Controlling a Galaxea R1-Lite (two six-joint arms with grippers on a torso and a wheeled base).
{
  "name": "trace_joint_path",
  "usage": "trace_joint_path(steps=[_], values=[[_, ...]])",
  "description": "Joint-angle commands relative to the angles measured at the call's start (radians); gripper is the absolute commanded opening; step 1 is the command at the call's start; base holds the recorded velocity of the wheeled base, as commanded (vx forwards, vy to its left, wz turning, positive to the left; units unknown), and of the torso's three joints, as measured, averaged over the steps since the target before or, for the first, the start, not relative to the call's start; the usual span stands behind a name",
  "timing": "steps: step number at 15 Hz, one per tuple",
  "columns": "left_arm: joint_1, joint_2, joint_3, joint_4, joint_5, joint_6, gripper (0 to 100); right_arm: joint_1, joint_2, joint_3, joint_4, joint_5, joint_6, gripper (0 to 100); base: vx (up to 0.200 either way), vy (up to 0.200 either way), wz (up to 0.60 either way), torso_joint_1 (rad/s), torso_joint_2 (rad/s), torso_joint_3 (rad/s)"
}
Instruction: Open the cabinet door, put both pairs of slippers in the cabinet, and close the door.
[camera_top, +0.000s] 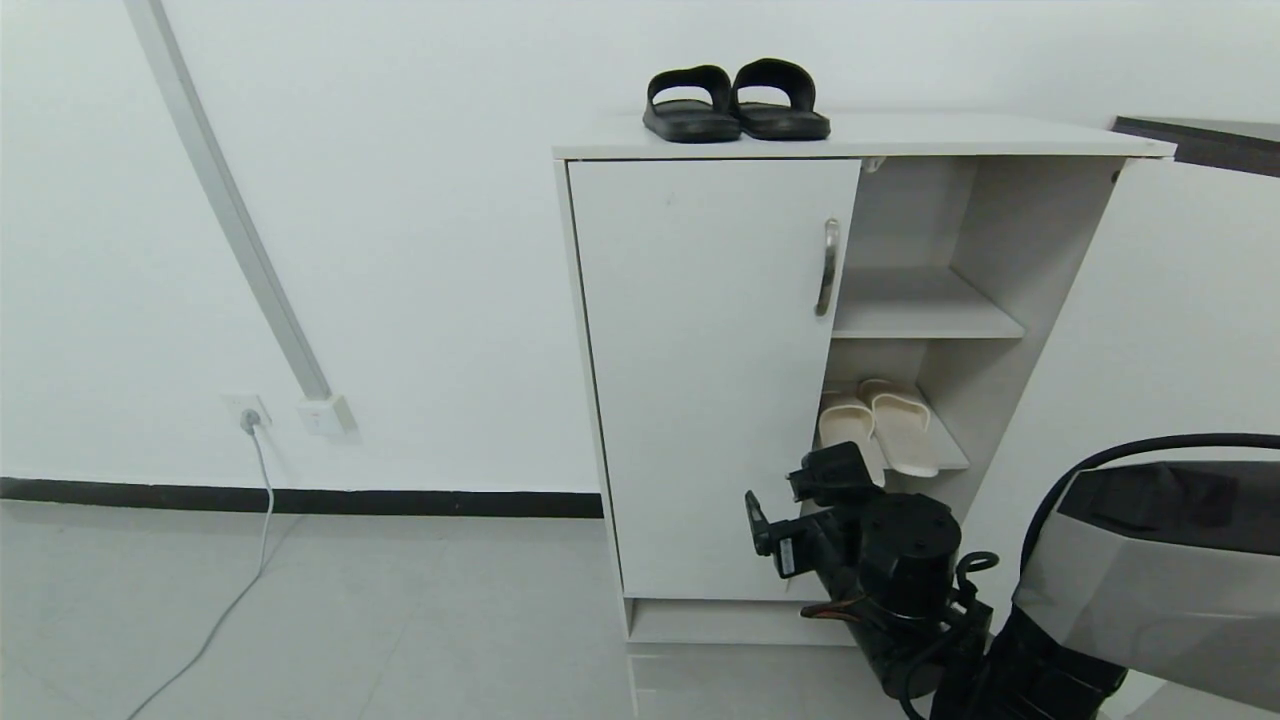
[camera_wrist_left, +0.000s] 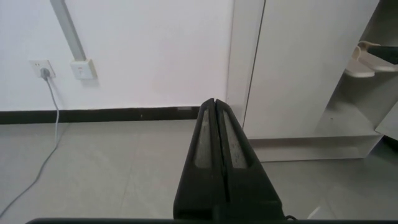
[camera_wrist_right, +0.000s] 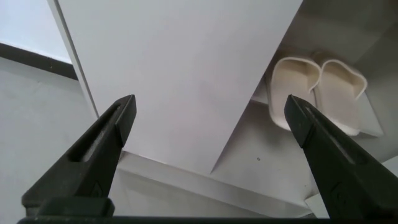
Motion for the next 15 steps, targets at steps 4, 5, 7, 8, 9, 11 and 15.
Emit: trace_joint_path(steps=[4,5,7,8,9,11,15], values=[[0.000,0.001,0.001,0.002,0.000,0.000,0,0.000,0.004,0.002,0.002,0.000,0.000,100,0.000,0.000,0.00,0.035,-0.36,-0.356],[0.000,0.001,0.001,0.002,0.000,0.000,0,0.000,0.004,0.002,0.004,0.000,0.000,100,0.000,0.000,0.00,0.032,-0.51,-0.354],[0.000,0.001,0.001,0.002,0.000,0.000,0,0.003,0.005,0.002,0.004,0.000,0.000,100,0.000,0.000,0.00,0.112,-0.48,-0.354],[0.001,0.001,0.001,0.002,0.000,0.000,0,0.003,0.004,0.002,0.004,0.000,0.000,100,0.000,0.000,0.00,0.124,-0.46,-0.339],[0.000,0.001,0.001,0.002,0.000,0.000,0,0.003,0.004,0.004,0.004,0.000,0.000,100,0.000,0.000,0.00,0.119,-0.46,-0.325],[0.000,0.001,0.001,0.002,0.000,0.000,0,0.003,0.005,0.005,0.004,0.001,0.000,100,0.000,0.000,0.00,0.141,-0.46,-0.325],[0.000,0.001,0.001,0.002,0.000,0.000,0,0.000,0.005,0.005,0.004,0.001,0.001,100,0.000,0.000,0.00,0.160,-0.47,-0.317]])
